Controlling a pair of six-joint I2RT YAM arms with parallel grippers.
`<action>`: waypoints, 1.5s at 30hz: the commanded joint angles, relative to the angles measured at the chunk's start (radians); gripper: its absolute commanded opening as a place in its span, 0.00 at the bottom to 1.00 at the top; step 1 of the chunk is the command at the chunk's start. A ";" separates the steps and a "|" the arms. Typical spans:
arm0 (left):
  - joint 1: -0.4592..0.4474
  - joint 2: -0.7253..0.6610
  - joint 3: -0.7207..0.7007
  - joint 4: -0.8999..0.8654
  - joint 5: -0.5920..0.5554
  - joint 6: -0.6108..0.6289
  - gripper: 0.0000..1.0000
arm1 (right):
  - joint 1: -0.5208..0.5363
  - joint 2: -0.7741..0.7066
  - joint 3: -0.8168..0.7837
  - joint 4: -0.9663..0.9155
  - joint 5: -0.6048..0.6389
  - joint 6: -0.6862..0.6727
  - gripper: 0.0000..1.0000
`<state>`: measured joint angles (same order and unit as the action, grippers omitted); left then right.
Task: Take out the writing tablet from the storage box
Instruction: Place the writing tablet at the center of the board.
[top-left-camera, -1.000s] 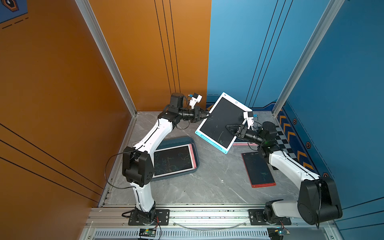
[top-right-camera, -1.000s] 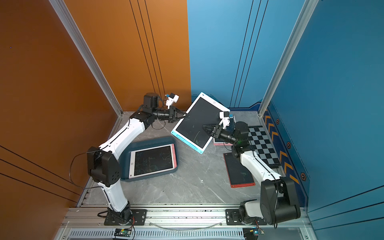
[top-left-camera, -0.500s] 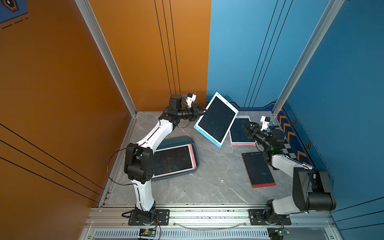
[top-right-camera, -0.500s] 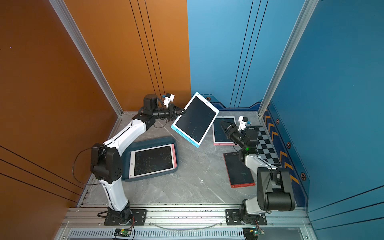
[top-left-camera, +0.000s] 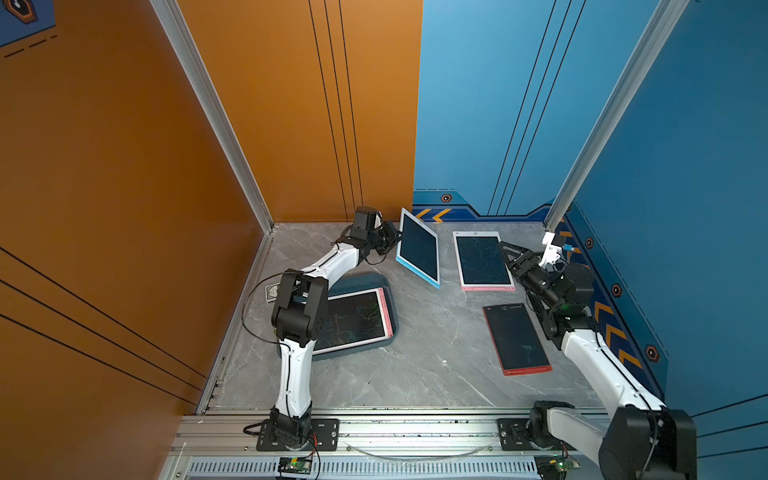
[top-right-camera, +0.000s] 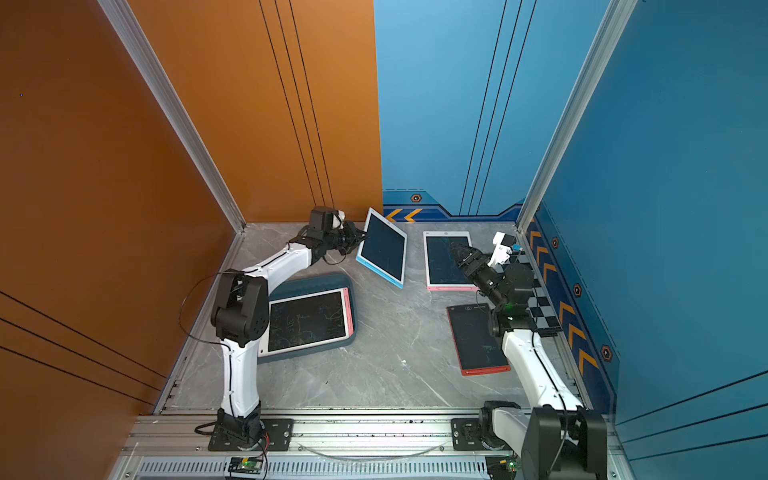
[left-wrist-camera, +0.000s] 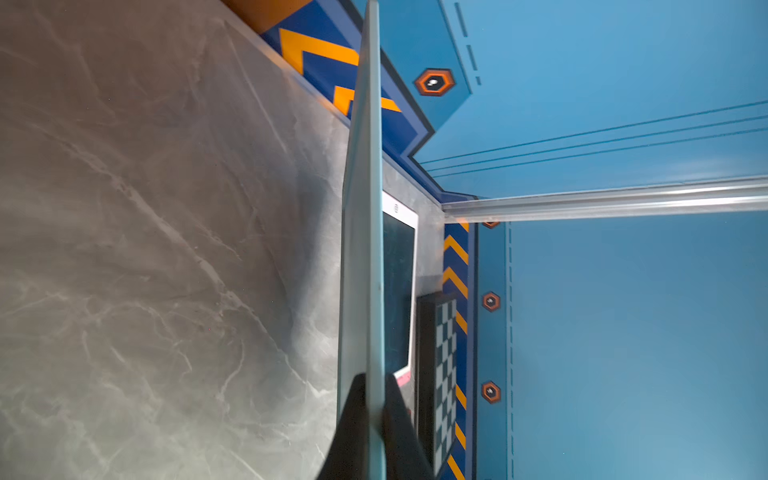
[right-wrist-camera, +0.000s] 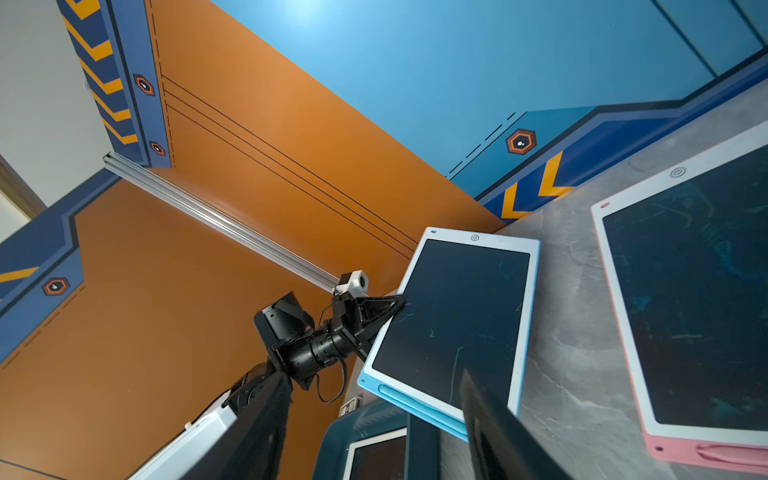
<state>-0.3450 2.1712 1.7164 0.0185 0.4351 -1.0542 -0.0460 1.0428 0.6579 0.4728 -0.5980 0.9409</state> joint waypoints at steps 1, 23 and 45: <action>-0.029 0.025 0.064 0.041 -0.118 -0.020 0.00 | -0.004 -0.108 0.014 -0.273 0.077 -0.152 0.68; -0.068 0.142 0.113 -0.062 -0.074 0.191 0.00 | -0.032 -0.254 -0.003 -0.488 0.161 -0.254 0.68; -0.091 0.165 0.123 -0.145 -0.090 0.197 0.02 | -0.032 -0.269 -0.003 -0.523 0.179 -0.255 0.67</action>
<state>-0.4217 2.2936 1.8320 -0.0422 0.3565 -0.8795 -0.0723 0.7872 0.6579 -0.0208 -0.4397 0.7029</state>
